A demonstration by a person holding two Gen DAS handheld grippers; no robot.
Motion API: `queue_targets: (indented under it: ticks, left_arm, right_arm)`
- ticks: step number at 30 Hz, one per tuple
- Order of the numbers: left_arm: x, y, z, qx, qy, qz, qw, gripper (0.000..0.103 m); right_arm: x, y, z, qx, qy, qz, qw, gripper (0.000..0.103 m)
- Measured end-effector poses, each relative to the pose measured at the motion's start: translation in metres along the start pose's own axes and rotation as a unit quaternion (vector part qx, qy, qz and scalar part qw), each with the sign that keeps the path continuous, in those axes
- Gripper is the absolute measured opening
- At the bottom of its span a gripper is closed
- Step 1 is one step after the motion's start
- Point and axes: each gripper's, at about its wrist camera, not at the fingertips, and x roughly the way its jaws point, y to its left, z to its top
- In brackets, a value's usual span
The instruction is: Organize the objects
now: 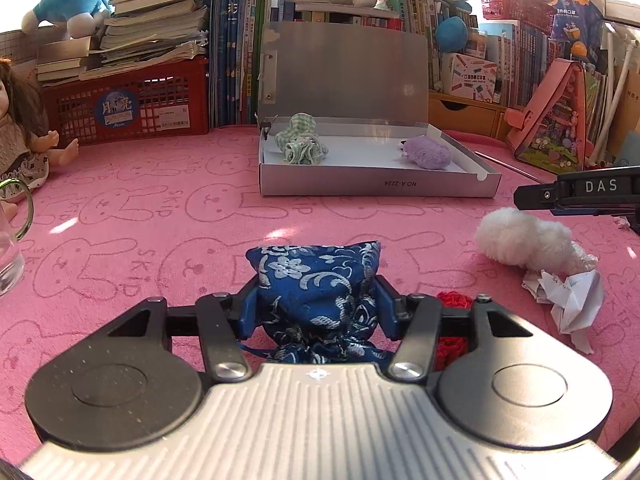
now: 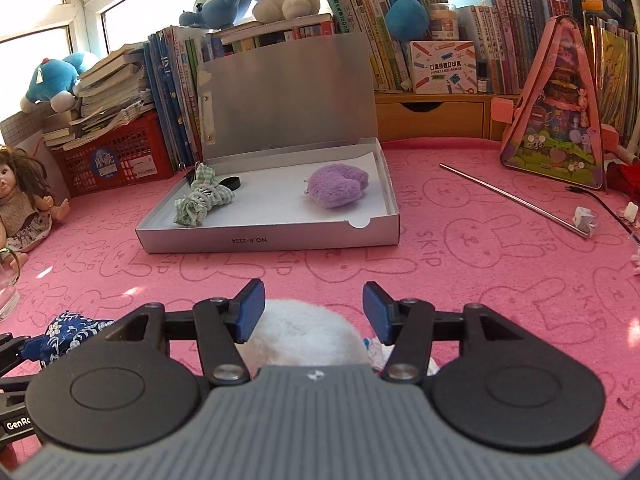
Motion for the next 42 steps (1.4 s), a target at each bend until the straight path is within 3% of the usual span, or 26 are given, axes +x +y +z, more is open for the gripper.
queue_targets:
  ticks: [8, 19, 27, 33, 41, 42]
  left_arm:
    - [0.007, 0.002, 0.002, -0.005, 0.005, 0.002, 1.0000, 0.062]
    - [0.011, 0.009, 0.006, -0.006, 0.002, 0.007, 1.0000, 0.063]
    - [0.019, 0.007, 0.009, -0.002, 0.003, 0.006, 1.0000, 0.063]
    - [0.024, 0.005, 0.012, 0.000, 0.003, 0.004, 1.0000, 0.063]
    - [0.030, -0.001, 0.015, 0.004, 0.004, 0.001, 1.0000, 0.063]
    - [0.031, -0.001, 0.015, 0.004, 0.004, 0.000, 1.0000, 0.063]
  right_arm:
    - [-0.002, 0.024, -0.018, -0.066, 0.002, -0.017, 0.998, 0.086]
    - [0.011, 0.047, -0.038, -0.137, 0.010, -0.028, 0.990, 0.087]
    - [0.023, 0.031, -0.035, -0.094, 0.028, -0.022, 0.995, 0.087]
    - [0.016, 0.023, -0.028, -0.068, 0.016, 0.020, 0.997, 0.087]
    - [0.025, 0.030, -0.031, -0.086, 0.026, -0.003, 0.996, 0.087]
    - [0.024, 0.032, -0.032, -0.088, 0.027, -0.004, 0.996, 0.084]
